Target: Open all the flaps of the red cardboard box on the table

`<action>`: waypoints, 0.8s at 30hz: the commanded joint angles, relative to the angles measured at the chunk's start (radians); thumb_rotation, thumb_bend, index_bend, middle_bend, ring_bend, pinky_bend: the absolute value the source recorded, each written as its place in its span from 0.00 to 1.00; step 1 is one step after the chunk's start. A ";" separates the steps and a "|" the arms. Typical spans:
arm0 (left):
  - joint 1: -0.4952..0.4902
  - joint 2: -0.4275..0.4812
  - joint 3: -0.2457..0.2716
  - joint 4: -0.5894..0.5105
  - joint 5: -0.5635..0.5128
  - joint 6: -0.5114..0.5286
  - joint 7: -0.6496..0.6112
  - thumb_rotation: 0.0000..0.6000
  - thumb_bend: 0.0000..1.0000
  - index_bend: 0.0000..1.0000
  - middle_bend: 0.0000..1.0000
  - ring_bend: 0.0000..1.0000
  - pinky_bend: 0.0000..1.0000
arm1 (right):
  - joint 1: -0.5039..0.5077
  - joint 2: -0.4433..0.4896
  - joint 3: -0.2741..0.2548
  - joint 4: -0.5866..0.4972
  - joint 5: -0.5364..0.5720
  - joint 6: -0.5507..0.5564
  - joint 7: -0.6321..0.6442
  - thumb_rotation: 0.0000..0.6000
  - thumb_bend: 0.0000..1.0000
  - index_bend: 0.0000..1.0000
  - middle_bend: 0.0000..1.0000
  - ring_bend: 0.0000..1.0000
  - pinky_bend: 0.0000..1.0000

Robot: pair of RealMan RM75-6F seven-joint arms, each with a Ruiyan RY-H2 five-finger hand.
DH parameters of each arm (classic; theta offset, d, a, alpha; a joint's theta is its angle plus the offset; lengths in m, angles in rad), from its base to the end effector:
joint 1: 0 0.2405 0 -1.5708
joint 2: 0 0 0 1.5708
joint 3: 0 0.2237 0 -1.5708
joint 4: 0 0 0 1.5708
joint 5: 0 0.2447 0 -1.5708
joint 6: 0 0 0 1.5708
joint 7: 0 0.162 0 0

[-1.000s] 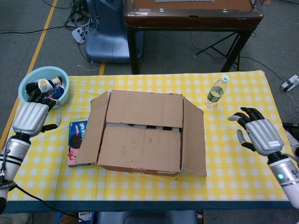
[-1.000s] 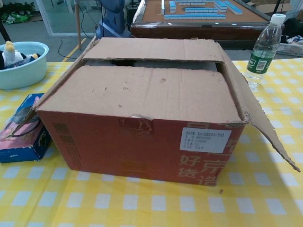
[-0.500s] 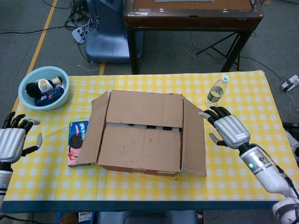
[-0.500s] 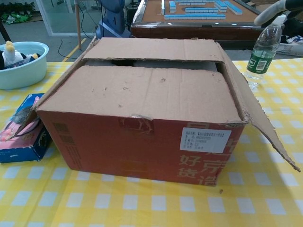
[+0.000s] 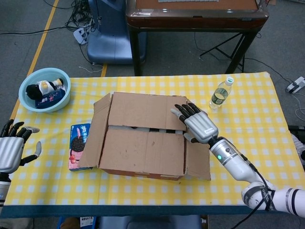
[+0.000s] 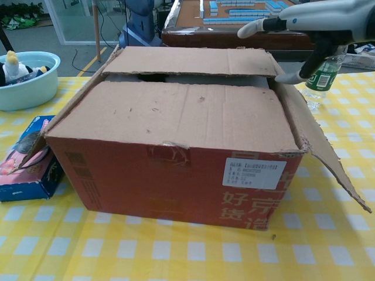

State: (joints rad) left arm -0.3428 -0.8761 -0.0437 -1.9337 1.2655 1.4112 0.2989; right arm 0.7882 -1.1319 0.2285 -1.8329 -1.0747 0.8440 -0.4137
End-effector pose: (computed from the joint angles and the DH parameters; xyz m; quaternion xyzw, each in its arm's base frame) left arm -0.2283 0.2558 0.1490 -0.6382 -0.3219 -0.3347 0.6141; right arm -0.0859 -0.3476 0.0290 0.7886 -0.3129 0.3450 0.4015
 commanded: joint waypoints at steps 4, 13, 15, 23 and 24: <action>0.012 0.002 -0.002 0.007 0.007 -0.020 -0.015 0.38 0.51 0.35 0.27 0.13 0.00 | 0.052 -0.062 -0.003 0.028 0.090 0.009 -0.066 1.00 0.29 0.00 0.00 0.00 0.00; 0.025 0.001 -0.013 0.013 0.023 -0.031 -0.033 0.39 0.51 0.35 0.27 0.13 0.00 | 0.105 -0.118 -0.006 0.078 0.152 0.030 -0.102 1.00 0.29 0.00 0.00 0.00 0.00; 0.028 0.000 -0.014 0.015 0.026 -0.033 -0.036 0.39 0.51 0.35 0.27 0.13 0.00 | 0.114 -0.132 -0.002 0.093 0.156 0.039 -0.102 1.00 0.29 0.00 0.00 0.00 0.00; 0.046 0.000 -0.018 0.023 0.033 -0.036 -0.051 0.39 0.51 0.35 0.27 0.13 0.00 | 0.135 -0.174 0.034 0.158 0.145 0.098 -0.075 1.00 0.29 0.00 0.00 0.00 0.00; 0.048 0.000 -0.018 0.024 0.034 -0.036 -0.052 0.39 0.51 0.35 0.27 0.13 0.00 | 0.135 -0.176 0.041 0.163 0.141 0.106 -0.067 1.00 0.29 0.00 0.00 0.00 0.00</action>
State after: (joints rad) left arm -0.2955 -0.8763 -0.0618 -1.9098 1.2995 1.3754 0.2476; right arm 0.9212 -1.3024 0.2592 -1.6789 -0.9267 0.9389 -0.4916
